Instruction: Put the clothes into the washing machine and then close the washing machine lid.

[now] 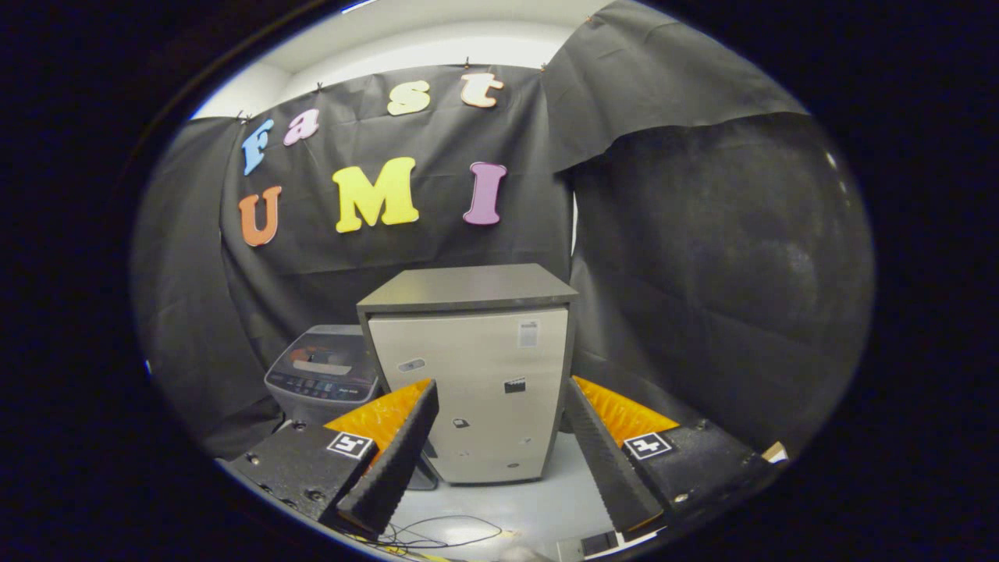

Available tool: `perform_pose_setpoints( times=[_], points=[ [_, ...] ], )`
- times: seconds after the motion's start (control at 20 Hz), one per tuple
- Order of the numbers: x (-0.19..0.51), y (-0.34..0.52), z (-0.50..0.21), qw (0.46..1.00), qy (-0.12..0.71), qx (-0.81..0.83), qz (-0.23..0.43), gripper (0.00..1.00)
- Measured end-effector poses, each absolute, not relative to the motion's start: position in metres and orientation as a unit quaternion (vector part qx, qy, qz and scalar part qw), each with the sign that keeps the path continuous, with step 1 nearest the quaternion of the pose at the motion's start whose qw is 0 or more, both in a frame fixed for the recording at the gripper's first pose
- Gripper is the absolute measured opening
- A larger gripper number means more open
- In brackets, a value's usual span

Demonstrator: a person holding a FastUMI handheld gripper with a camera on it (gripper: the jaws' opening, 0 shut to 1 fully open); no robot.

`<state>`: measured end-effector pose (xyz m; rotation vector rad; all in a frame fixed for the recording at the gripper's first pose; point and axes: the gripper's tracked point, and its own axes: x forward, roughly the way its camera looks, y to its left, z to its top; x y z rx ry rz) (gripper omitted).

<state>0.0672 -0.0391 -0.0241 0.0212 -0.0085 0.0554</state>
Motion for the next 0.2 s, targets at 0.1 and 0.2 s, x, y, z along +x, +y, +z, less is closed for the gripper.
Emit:
perform_pose_setpoints(
  times=[0.1,0.2],
  points=[
    [0.0661,-0.0428,-0.0205,0.999,-0.008,0.012,0.029,1.00],
    [0.0652,-0.0403,-0.0210,0.999,-0.007,0.013,0.037,1.00]
  ],
)
